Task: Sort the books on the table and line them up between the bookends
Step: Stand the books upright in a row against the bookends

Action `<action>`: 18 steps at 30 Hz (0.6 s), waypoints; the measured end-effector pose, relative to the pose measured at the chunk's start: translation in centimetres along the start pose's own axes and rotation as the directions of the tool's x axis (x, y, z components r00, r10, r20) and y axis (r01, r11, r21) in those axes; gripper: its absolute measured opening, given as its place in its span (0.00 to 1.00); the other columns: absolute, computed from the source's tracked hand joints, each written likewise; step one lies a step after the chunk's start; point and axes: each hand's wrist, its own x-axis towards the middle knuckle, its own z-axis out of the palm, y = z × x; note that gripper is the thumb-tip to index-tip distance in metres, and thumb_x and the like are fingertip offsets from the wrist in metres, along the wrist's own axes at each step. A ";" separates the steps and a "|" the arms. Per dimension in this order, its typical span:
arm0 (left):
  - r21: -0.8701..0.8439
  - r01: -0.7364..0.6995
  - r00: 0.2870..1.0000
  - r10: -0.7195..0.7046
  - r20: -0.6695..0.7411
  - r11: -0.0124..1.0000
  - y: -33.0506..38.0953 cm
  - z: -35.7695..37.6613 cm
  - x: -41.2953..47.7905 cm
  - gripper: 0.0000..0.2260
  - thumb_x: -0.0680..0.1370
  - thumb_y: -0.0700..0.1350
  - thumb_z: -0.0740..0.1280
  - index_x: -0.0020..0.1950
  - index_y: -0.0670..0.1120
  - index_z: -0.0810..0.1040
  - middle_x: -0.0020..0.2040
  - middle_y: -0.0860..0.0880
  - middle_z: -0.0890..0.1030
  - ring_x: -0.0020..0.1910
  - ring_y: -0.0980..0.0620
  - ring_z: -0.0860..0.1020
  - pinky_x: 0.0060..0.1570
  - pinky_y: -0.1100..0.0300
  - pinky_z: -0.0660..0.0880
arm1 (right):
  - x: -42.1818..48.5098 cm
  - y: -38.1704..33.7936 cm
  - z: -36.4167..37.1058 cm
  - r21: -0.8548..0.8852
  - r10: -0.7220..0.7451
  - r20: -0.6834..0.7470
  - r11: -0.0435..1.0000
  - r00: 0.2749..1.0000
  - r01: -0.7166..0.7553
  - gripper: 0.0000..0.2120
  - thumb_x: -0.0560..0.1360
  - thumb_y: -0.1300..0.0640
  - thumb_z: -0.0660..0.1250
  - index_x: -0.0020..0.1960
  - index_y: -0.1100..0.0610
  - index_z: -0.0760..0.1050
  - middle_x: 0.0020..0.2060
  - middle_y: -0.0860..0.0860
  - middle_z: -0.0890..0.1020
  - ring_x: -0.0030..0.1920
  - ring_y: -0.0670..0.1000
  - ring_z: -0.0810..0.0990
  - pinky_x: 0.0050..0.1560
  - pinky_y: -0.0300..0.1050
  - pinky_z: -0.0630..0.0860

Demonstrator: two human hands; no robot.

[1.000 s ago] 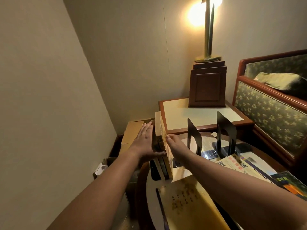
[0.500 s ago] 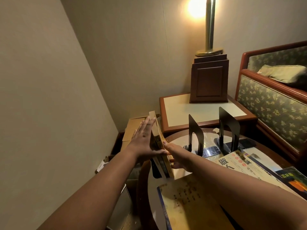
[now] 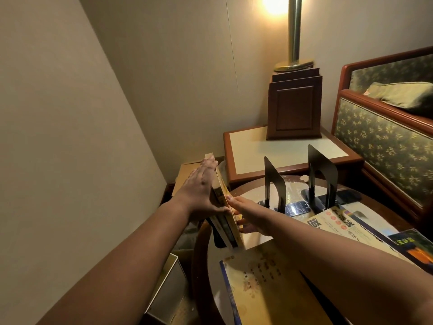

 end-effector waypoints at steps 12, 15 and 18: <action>0.013 0.077 0.997 -0.077 0.025 0.997 0.7 -0.7 -0.4 0.58 0.63 0.62 0.78 0.80 0.44 0.46 0.81 0.46 0.49 0.80 0.47 0.47 0.78 0.49 0.52 | -6.8 -3.0 -1.4 -0.508 -0.145 -0.088 0.858 0.986 0.080 0.18 0.78 0.44 0.65 0.59 0.57 0.77 0.50 0.52 0.80 0.51 0.50 0.79 0.53 0.46 0.79; 0.013 0.102 0.994 -0.103 0.044 0.995 1.2 -1.0 -0.6 0.58 0.64 0.62 0.78 0.80 0.44 0.46 0.81 0.46 0.50 0.80 0.47 0.47 0.78 0.49 0.52 | -9.8 -3.3 -2.8 -0.568 -0.188 -0.116 0.818 0.975 0.091 0.13 0.79 0.50 0.66 0.58 0.58 0.77 0.51 0.51 0.81 0.52 0.50 0.81 0.55 0.47 0.80; 0.012 0.139 0.986 -0.139 0.089 0.990 1.5 -1.5 -0.4 0.58 0.64 0.62 0.78 0.81 0.44 0.45 0.81 0.47 0.49 0.80 0.47 0.47 0.77 0.49 0.51 | -12.6 -2.7 -4.2 -0.753 -0.256 -0.135 0.654 0.957 0.069 0.13 0.79 0.52 0.67 0.61 0.55 0.77 0.56 0.51 0.81 0.53 0.48 0.80 0.53 0.43 0.79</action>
